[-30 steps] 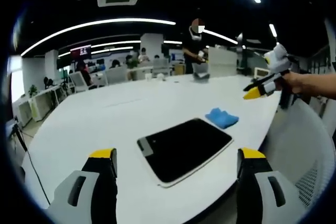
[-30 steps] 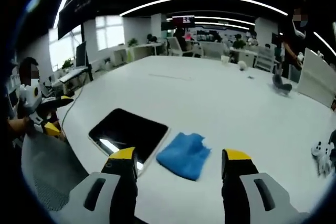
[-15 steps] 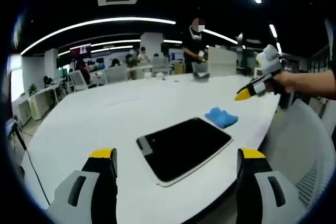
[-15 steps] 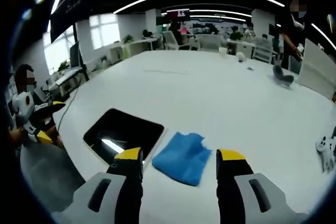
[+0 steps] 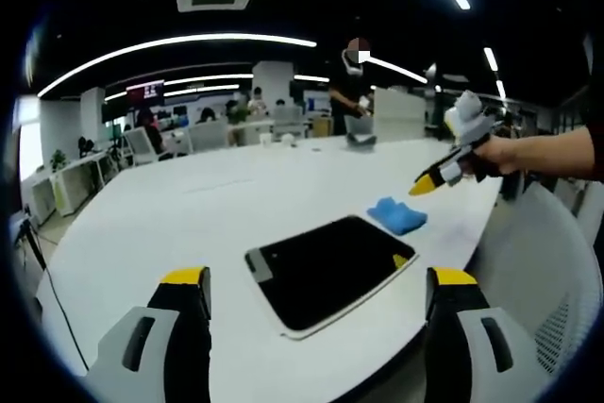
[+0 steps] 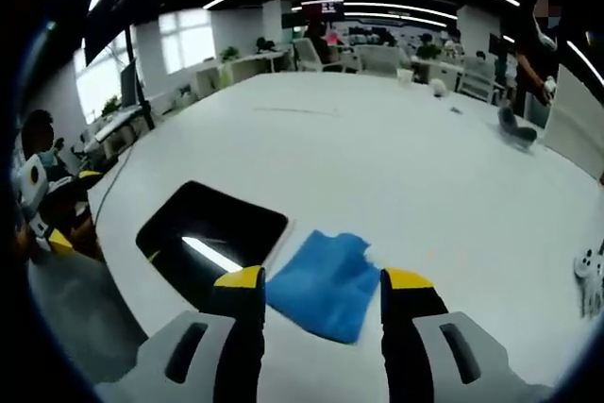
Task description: Wipe the mirror surface with the cleaning cloth until all visible marks leave the cleaned area.
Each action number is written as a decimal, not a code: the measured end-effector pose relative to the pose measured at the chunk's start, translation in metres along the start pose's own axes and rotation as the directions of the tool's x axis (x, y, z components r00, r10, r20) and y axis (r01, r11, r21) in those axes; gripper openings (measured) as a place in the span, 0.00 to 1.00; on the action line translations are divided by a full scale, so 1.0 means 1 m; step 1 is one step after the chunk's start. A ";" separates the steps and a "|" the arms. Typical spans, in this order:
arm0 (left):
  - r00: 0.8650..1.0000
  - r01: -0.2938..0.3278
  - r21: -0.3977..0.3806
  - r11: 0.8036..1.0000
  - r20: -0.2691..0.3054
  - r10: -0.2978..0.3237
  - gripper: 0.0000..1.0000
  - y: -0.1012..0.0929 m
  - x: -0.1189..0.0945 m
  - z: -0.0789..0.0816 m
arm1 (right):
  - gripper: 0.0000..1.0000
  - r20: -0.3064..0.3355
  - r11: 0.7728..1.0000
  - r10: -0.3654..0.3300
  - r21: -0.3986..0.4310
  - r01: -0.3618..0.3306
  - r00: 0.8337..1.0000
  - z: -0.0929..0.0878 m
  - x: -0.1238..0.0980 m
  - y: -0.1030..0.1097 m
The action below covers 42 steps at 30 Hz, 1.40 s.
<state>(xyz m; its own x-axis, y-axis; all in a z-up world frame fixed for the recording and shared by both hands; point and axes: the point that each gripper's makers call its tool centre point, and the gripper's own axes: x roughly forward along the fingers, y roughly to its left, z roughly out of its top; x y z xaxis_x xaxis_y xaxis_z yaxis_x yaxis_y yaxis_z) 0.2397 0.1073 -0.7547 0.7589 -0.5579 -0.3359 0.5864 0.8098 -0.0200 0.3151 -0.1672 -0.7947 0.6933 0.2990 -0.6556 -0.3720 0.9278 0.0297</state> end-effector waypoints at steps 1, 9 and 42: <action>1.000 0.000 0.000 1.000 0.000 0.000 0.94 0.000 0.000 0.000 | 0.46 -0.007 1.000 0.000 0.005 0.000 1.000 -0.002 0.002 0.000; 1.000 0.005 -0.013 1.000 0.000 -0.005 0.97 -0.001 0.000 0.001 | 0.42 -0.071 1.000 -0.001 -0.028 -0.001 0.998 -0.013 0.017 -0.002; 1.000 0.029 -0.031 0.999 -0.007 -0.030 0.94 -0.004 0.001 -0.001 | 0.25 -0.147 0.999 -0.041 0.028 0.046 0.988 -0.032 0.051 -0.006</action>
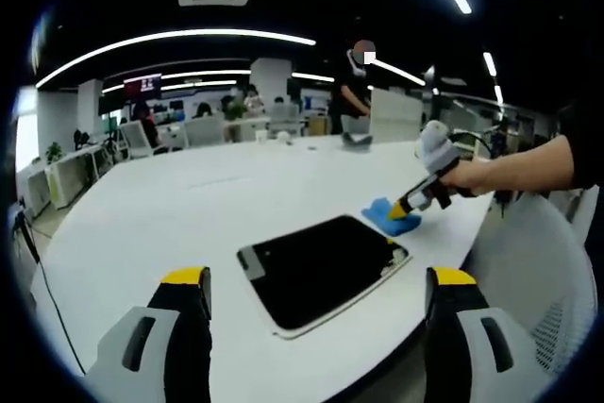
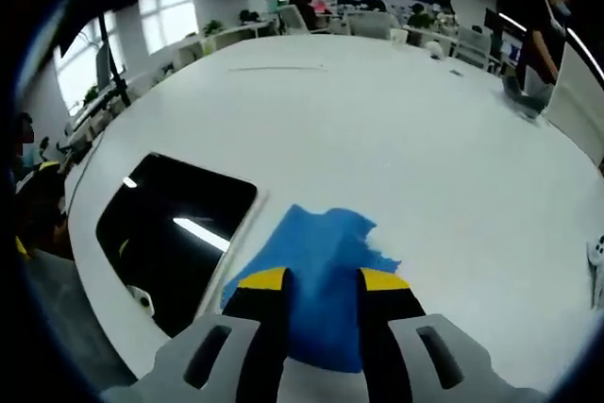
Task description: Wipe the mirror surface with the cleaning cloth until all visible marks leave the cleaned area.
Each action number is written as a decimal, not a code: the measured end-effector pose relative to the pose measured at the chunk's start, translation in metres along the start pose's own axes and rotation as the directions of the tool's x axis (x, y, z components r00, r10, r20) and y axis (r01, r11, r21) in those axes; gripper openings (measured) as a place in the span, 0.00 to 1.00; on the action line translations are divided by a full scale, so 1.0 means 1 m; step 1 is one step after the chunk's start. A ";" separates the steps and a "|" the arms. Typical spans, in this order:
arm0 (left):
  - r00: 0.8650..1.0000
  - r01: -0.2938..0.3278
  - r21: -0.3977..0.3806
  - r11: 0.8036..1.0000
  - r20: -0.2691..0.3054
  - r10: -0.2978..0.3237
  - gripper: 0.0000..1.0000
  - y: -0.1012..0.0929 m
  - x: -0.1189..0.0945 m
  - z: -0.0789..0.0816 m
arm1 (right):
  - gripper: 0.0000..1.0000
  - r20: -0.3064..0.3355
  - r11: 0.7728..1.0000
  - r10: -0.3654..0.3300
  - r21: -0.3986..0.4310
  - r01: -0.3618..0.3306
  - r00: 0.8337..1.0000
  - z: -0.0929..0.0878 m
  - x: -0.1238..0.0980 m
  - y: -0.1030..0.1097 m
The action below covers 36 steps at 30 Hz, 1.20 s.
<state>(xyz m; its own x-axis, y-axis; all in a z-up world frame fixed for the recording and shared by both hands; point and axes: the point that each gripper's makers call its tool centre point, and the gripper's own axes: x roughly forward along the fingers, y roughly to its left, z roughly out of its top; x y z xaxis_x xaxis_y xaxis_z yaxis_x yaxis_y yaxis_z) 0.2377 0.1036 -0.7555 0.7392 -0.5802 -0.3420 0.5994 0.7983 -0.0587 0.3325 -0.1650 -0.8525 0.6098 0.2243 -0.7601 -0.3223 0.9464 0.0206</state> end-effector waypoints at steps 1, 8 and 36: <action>1.000 -0.002 0.000 1.000 0.000 0.002 0.94 0.000 0.000 0.000 | 0.24 0.001 1.000 0.004 0.010 -0.004 1.000 0.000 0.000 0.000; 1.000 -0.002 -0.007 1.000 -0.014 0.002 0.93 0.000 0.000 -0.002 | 0.21 0.003 0.999 0.016 0.028 -0.016 1.000 -0.001 0.000 0.004; 1.000 -0.006 0.009 1.000 -0.005 0.006 0.94 0.000 -0.001 -0.001 | 0.06 -0.013 0.998 0.048 0.039 -0.048 0.999 0.007 0.022 -0.009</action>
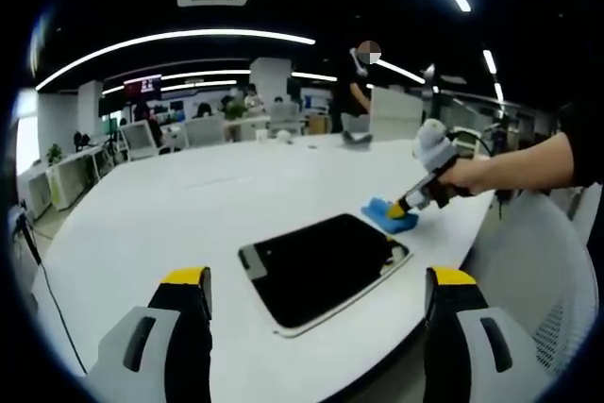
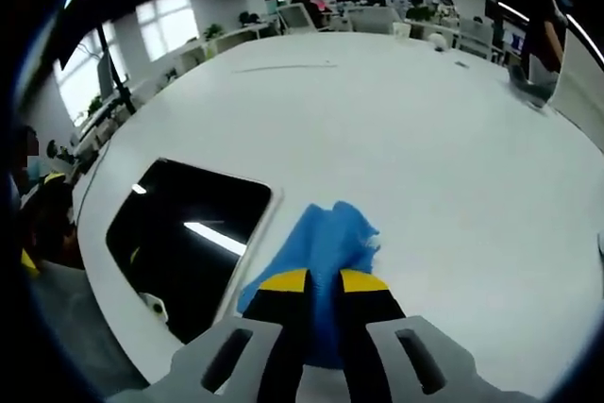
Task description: Wipe the mirror surface with the cleaning cloth until all visible marks leave the cleaned area.
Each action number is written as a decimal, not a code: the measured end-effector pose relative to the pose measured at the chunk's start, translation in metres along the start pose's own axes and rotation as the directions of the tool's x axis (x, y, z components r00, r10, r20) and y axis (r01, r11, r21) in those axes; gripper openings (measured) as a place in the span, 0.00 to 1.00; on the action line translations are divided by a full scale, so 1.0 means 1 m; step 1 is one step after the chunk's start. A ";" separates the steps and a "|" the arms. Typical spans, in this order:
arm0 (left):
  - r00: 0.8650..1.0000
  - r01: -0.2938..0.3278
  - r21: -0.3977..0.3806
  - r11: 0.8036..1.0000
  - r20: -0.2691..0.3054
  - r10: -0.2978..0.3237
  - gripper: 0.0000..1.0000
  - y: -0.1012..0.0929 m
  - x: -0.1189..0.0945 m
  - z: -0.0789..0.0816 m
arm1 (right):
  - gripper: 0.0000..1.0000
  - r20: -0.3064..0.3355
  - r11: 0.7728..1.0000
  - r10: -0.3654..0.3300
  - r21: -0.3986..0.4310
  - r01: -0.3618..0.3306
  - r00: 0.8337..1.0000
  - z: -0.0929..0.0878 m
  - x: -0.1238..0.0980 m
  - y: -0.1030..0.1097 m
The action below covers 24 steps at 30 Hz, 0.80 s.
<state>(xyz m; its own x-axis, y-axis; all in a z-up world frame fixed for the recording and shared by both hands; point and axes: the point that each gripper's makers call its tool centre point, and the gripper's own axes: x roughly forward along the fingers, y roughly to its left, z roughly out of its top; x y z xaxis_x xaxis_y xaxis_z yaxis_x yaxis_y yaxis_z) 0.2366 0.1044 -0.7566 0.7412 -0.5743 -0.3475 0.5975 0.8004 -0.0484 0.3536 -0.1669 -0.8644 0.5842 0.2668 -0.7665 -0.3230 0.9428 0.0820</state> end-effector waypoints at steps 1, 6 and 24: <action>1.000 -0.001 0.000 1.000 -0.002 0.001 0.93 0.000 0.000 0.000 | 0.06 -0.001 1.000 0.001 -0.001 -0.001 1.000 0.000 0.001 -0.001; 1.000 0.012 -0.013 1.000 -0.015 -0.012 0.92 -0.002 0.000 -0.003 | 0.06 -0.008 1.000 -0.002 -0.010 0.002 1.000 0.000 0.003 -0.003; 0.999 0.016 -0.042 0.999 -0.028 -0.017 0.95 -0.002 0.000 -0.005 | 0.05 -0.017 0.999 -0.004 -0.037 0.003 1.000 0.001 -0.003 0.006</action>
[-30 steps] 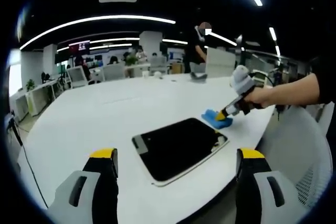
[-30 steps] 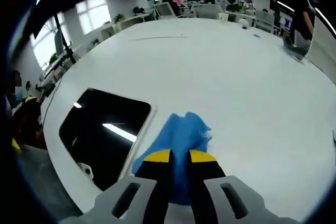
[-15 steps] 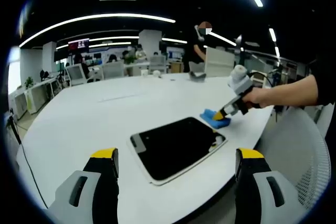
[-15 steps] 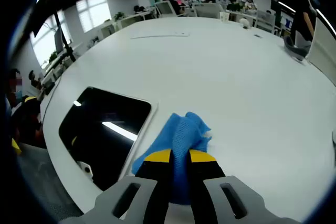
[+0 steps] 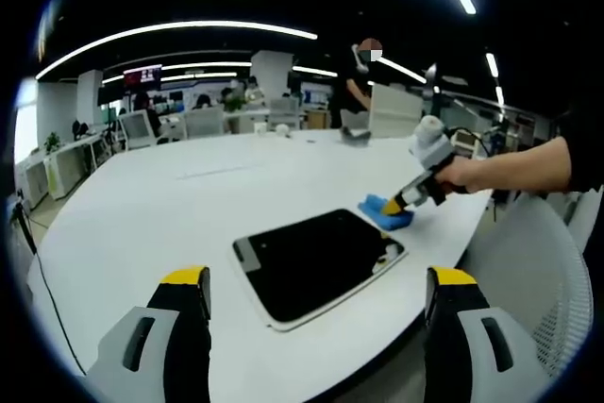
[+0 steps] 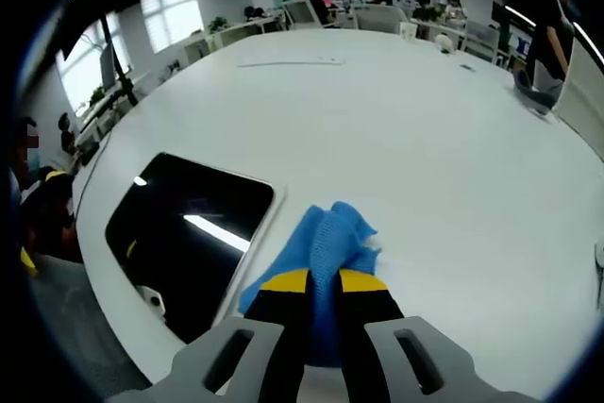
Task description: Wipe the mirror surface with the cleaning cloth until all visible marks leave the cleaned area.
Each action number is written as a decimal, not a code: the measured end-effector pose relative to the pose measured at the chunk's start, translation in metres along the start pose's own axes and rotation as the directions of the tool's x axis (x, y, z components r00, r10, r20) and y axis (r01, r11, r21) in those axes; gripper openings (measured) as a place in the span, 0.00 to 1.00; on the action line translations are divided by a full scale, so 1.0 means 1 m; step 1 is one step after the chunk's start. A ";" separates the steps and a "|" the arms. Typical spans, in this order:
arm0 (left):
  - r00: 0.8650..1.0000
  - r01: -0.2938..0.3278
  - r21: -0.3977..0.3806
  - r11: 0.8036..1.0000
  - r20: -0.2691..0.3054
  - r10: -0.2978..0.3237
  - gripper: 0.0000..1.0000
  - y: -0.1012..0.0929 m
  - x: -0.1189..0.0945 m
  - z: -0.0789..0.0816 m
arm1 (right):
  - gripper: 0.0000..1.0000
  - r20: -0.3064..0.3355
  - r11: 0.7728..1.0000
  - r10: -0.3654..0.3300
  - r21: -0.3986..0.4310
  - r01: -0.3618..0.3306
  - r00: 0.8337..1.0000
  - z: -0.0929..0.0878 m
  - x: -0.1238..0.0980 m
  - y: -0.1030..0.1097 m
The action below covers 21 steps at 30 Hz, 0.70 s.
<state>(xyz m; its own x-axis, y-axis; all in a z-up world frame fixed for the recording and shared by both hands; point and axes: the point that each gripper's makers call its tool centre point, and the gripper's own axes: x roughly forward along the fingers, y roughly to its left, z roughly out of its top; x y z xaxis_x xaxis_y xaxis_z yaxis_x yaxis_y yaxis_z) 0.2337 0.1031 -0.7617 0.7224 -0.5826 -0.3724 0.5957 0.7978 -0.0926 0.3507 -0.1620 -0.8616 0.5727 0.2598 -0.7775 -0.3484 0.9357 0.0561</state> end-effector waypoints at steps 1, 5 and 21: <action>1.000 0.000 -0.002 1.000 -0.002 0.000 0.96 0.000 0.000 0.000 | 0.05 0.002 1.000 0.000 0.004 0.000 1.000 0.002 -0.002 0.000; 1.000 -0.011 -0.001 1.000 -0.020 0.011 0.96 0.002 0.000 -0.003 | 0.05 0.036 1.000 0.009 0.026 -0.010 0.999 0.022 -0.010 0.002; 0.998 -0.018 -0.002 1.000 -0.052 0.018 0.93 0.003 0.000 -0.009 | 0.05 0.094 0.999 0.050 0.005 -0.050 0.994 0.069 -0.024 0.024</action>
<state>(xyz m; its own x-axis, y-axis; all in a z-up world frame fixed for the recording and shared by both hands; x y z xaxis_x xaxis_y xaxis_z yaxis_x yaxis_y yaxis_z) 0.2322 0.1074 -0.7706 0.7140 -0.5592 -0.4213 0.5815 0.8088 -0.0879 0.3797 -0.1293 -0.7989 0.6217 0.3271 -0.7117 -0.3733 0.9225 0.0979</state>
